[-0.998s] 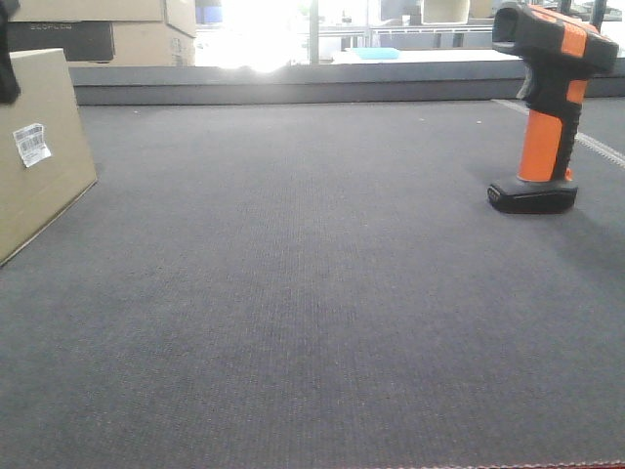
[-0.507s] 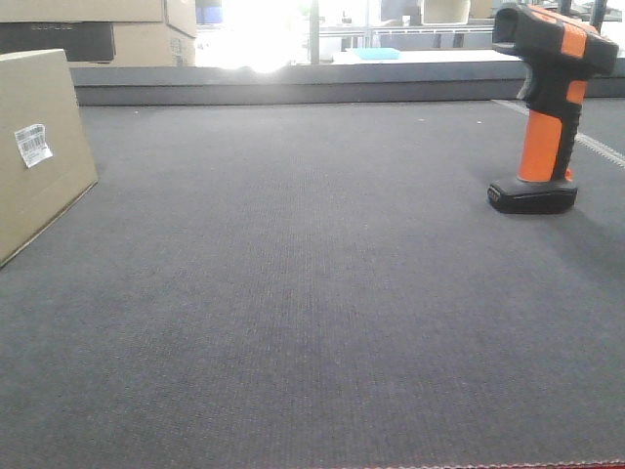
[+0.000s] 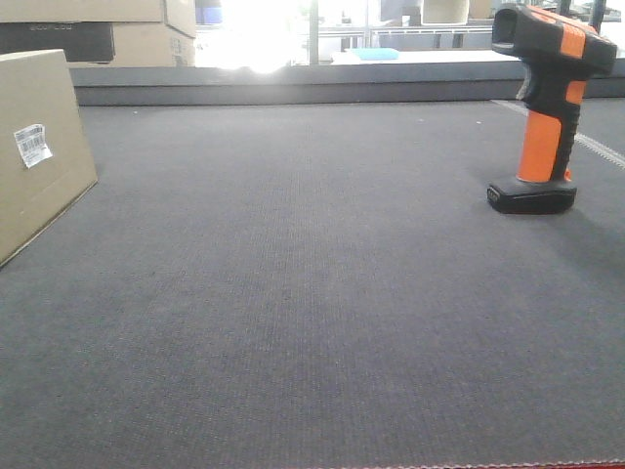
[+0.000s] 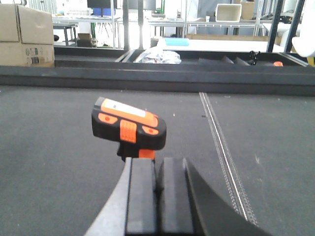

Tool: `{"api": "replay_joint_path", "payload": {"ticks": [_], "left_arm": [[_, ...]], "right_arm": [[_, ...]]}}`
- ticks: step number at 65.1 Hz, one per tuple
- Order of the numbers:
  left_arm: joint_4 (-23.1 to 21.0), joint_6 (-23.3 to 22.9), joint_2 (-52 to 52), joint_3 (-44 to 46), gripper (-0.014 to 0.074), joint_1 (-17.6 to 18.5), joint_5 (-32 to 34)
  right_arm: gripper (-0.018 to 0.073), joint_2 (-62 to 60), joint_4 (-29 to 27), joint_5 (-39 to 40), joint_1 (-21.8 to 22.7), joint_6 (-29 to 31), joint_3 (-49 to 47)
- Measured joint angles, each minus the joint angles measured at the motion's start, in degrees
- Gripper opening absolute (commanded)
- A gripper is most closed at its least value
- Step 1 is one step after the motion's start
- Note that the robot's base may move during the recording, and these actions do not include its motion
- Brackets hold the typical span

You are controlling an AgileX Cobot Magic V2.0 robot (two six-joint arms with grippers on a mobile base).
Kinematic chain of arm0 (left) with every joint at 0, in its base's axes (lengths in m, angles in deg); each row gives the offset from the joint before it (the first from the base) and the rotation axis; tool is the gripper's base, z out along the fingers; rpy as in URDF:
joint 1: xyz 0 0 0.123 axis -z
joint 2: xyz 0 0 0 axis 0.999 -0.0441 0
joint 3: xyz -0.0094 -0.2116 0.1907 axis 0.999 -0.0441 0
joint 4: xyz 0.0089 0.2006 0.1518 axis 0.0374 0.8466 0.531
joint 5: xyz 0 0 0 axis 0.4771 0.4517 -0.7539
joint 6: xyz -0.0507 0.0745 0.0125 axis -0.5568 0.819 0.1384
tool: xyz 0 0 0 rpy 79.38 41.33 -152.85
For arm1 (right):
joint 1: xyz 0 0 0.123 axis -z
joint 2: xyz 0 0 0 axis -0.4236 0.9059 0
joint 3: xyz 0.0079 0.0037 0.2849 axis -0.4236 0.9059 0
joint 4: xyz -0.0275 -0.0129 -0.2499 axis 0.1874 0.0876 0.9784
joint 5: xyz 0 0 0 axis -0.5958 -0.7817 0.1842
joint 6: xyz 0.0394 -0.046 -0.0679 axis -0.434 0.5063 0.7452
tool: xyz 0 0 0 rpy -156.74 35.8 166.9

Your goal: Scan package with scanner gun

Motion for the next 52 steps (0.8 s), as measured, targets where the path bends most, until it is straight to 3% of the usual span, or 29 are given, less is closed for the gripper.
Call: {"api": "replay_joint_path", "payload": {"ticks": [20,52], "left_arm": [[0.0,-0.2,14.5,-17.4,-0.0111,0.0,14.5],[0.0,-0.2,39.2,-25.6,-0.0111,0.0,14.0]], "right_arm": [[-0.0162,-6.7,0.0,-9.9,0.0,0.0,-1.2],[-0.0162,-25.7,-2.8,-27.4,0.0,0.0,-1.2]]}}
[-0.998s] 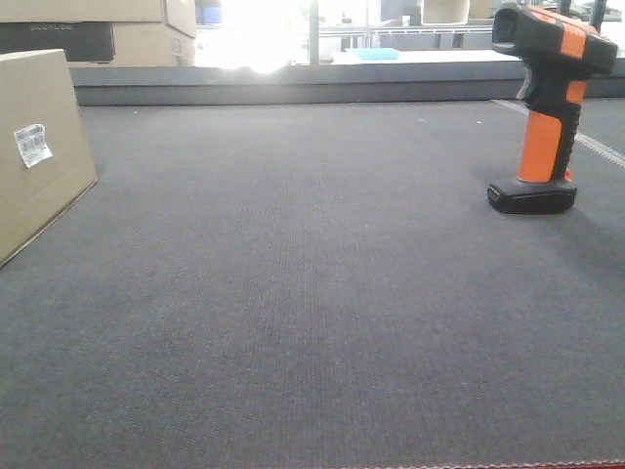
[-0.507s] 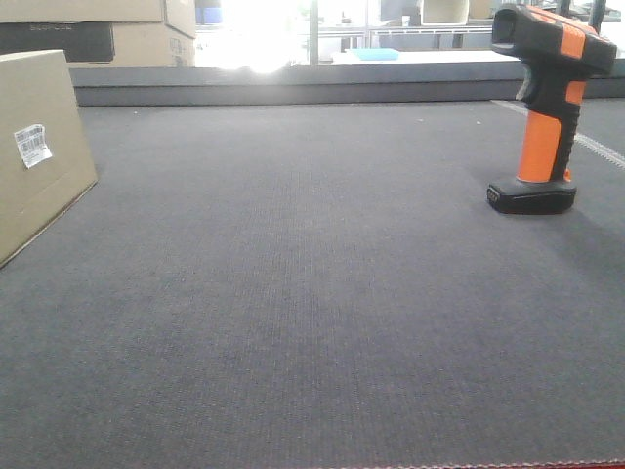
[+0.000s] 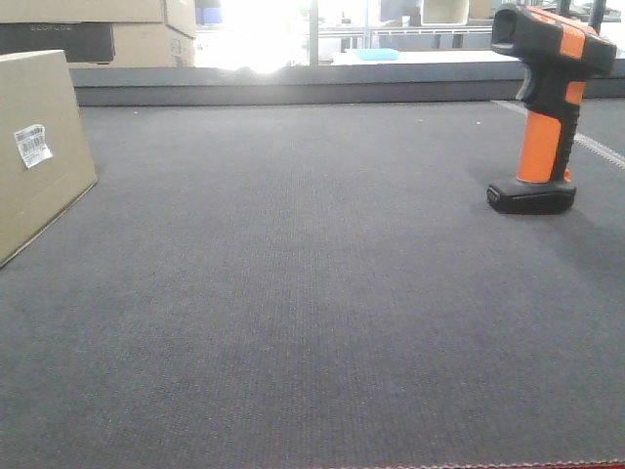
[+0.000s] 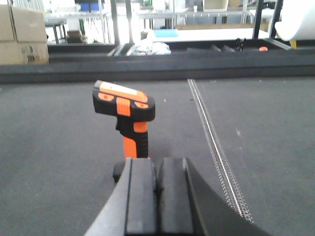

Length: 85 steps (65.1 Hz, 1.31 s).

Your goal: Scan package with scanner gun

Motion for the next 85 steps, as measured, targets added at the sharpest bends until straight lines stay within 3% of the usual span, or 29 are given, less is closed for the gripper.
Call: {"api": "replay_joint_path", "payload": {"ticks": [14,65,72,77,85], "left_arm": [[0.0,0.0,2.1,-0.1,-0.0111,0.0,-5.3],[0.0,-0.1,2.1,0.0,-0.0111,0.0,-5.6],[0.0,-0.1,2.1,0.0,-0.0111,0.0,-5.6],[0.0,-0.1,2.1,0.0,-0.0111,0.0,-5.6],[0.0,-0.1,2.1,0.0,-0.0111,0.0,-5.7]], "right_arm": [[-0.0162,-2.6,-0.2,-0.8,0.0,0.0,0.0],[-0.0162,-2.6,-0.6,-0.8,0.0,0.0,0.0],[-0.0162,-3.2,-2.9,1.2,0.0,0.0,2.1],[-0.0162,-4.7,-5.9,5.7,0.0,2.5,5.8],[-0.0162,-6.7,-7.1,13.4,0.0,11.7,12.1]]}}
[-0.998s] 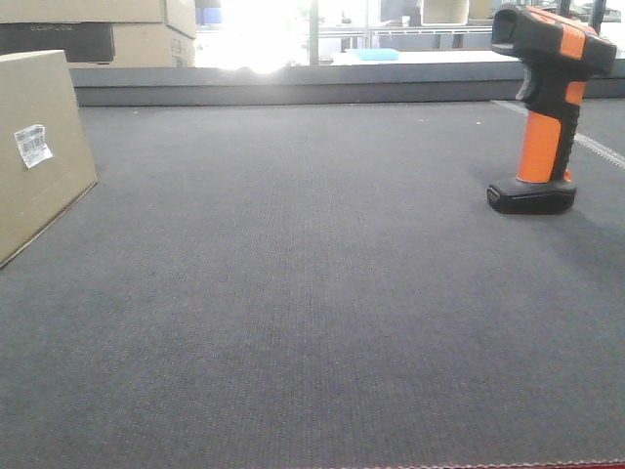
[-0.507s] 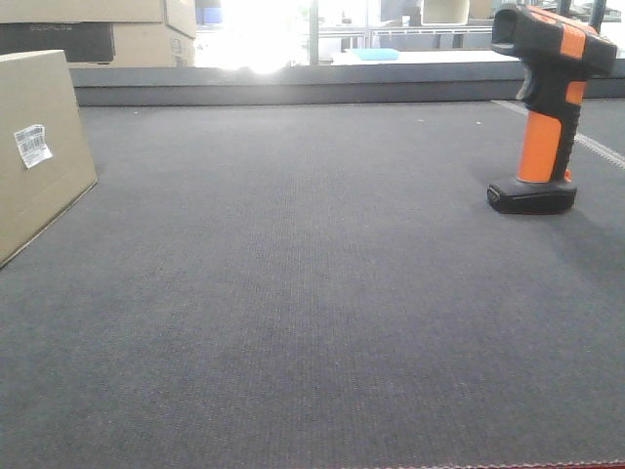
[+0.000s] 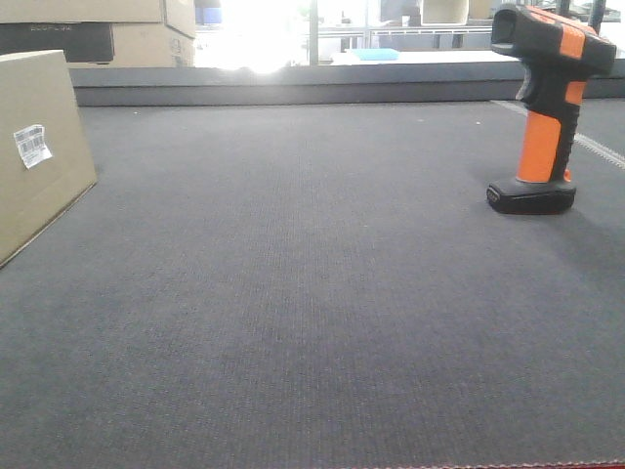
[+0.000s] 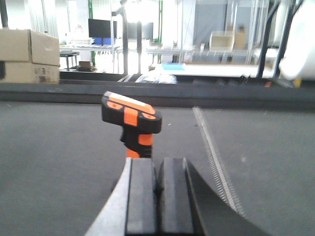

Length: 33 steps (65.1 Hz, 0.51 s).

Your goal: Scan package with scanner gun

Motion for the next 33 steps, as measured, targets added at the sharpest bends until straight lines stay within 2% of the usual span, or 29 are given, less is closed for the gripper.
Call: {"api": "replay_joint_path", "payload": {"ticks": [12,23,33], "left_arm": [[0.0,0.0,0.0,0.0,-0.0111,0.0,0.0],[0.0,0.0,0.0,0.0,-0.0111,0.0,0.0],[0.0,0.0,0.0,0.0,-0.0111,0.0,0.0]], "right_arm": [[-0.0162,-0.3,1.6,4.8,0.0,3.3,5.6],[-0.0162,-0.3,1.2,8.9,0.0,2.5,8.3],[-0.0162,-0.3,0.8,9.3,0.0,0.9,8.3]]}}
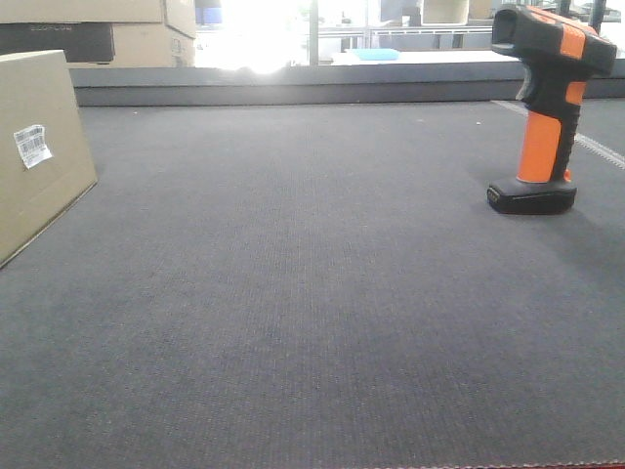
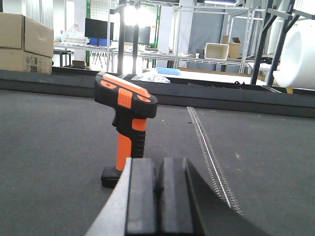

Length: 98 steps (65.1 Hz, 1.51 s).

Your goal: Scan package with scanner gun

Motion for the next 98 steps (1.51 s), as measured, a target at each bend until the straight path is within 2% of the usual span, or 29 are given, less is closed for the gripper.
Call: {"api": "replay_joint_path", "payload": {"ticks": [9,23,37,85,92,98], "left_arm": [[0.0,0.0,0.0,0.0,-0.0111,0.0,0.0],[0.0,0.0,0.0,0.0,-0.0111,0.0,0.0],[0.0,0.0,0.0,0.0,-0.0111,0.0,0.0],[0.0,0.0,0.0,0.0,-0.0111,0.0,0.0],[2.7,0.0,0.1,-0.2,-0.0111,0.0,0.1],[3.0,1.7,0.6,-2.7,-0.0111,0.0,3.7]], "right_arm": [[-0.0162,0.0,0.0,0.0,0.0,-0.2,0.0],[-0.0162,0.0,-0.1,-4.2,0.0,-0.4,0.1],[-0.0162,0.0,-1.7,-4.2,0.0,-0.6,0.1],[-0.0162,0.0,-1.9,-4.2,0.0,-0.6,0.1],[-0.0162,0.0,-1.9,-4.1,0.0,-0.6,0.1],[-0.0162,0.0,-1.9,-4.1,0.0,-0.6,0.2]]}}
